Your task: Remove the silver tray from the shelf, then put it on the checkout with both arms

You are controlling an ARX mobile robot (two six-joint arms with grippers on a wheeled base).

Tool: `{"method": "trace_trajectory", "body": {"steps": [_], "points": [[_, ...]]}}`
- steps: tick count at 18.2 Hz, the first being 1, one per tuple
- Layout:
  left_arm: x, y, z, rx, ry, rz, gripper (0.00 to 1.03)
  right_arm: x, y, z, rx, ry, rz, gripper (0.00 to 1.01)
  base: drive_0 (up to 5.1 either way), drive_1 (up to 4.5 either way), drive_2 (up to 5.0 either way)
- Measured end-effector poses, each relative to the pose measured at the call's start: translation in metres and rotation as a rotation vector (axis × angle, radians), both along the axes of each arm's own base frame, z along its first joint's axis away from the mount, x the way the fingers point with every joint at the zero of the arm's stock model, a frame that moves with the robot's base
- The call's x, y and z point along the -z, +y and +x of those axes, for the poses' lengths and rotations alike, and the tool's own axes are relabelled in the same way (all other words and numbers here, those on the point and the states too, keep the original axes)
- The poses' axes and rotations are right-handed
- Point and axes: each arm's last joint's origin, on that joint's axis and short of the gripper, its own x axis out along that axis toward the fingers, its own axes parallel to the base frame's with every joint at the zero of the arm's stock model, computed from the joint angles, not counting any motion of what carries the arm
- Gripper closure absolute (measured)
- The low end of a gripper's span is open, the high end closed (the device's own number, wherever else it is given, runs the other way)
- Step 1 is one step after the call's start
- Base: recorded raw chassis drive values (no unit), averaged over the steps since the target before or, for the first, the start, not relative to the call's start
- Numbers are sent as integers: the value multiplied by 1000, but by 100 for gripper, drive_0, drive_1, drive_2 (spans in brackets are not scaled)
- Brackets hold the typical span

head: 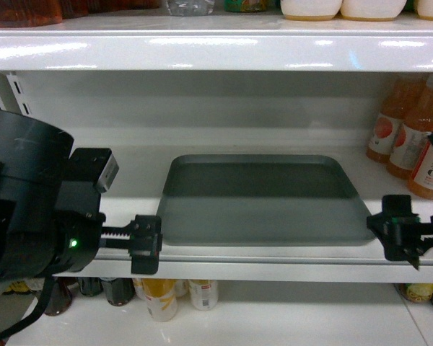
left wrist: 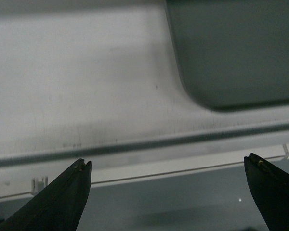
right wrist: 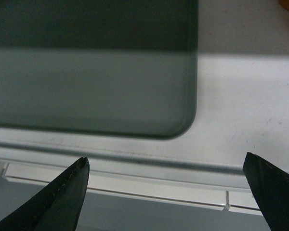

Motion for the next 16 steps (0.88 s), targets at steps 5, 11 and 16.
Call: {"method": "trace_trajectory", "body": {"steps": [5,11,16], "points": [[12,-10,52,-36,22,-8,5,21,1,61,64,57,-13,3,0,0,0],[29,-21,94,-66,105,8,5,43,2,117,87,141,-28,3,0,0,0],[30,-32,104,-32,187,7,33,55,6,130,80,240,-62,35,0,0,0]]}}
